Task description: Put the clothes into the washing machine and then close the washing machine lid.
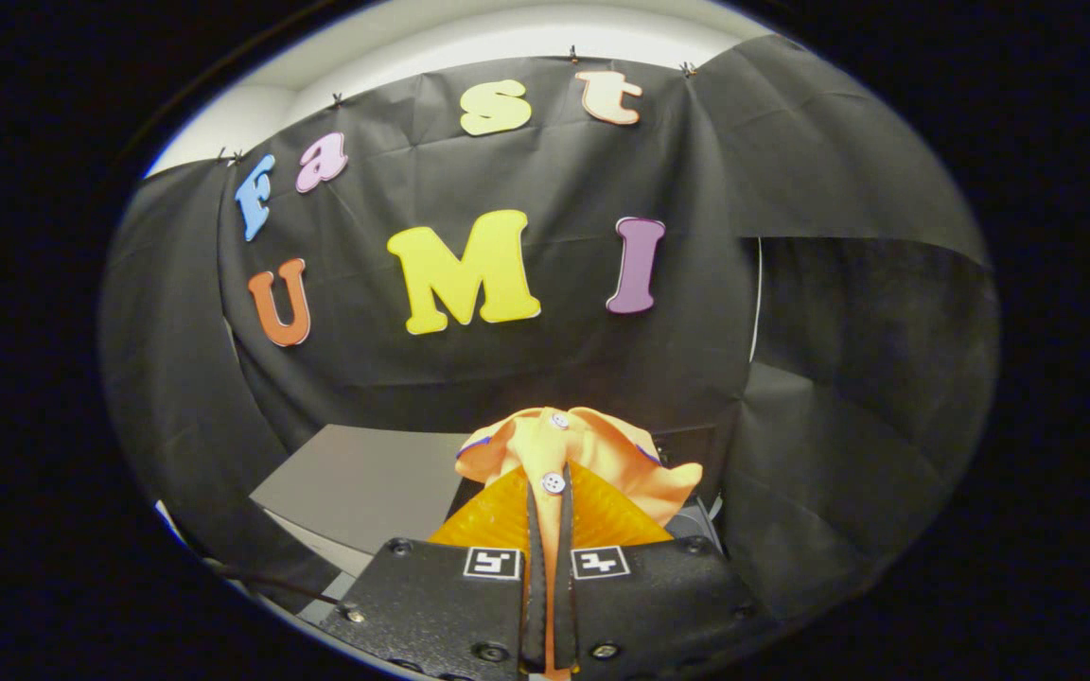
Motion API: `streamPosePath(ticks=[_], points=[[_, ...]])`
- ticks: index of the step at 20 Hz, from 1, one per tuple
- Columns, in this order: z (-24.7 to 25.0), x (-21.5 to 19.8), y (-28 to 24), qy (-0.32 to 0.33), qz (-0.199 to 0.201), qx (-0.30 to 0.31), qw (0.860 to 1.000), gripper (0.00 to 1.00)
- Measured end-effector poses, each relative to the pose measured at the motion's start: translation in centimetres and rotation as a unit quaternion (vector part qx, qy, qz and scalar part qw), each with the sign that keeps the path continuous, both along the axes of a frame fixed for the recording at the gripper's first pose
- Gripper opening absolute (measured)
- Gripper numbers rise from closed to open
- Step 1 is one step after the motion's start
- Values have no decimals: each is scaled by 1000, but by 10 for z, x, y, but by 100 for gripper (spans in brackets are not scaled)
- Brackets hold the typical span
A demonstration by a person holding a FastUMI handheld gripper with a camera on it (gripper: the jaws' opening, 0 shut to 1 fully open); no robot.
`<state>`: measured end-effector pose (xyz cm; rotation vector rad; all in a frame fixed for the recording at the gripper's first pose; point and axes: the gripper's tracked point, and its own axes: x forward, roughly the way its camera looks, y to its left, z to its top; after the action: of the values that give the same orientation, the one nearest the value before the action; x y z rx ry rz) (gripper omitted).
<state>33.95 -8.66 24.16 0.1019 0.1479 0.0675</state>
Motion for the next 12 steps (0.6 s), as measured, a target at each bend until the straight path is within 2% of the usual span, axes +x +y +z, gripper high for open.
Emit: streamPosePath(ticks=[5,12], points=[[-33,58,-27,34,19,-17,999,7],[-119,132,-45,109,42,-33,993,7]])
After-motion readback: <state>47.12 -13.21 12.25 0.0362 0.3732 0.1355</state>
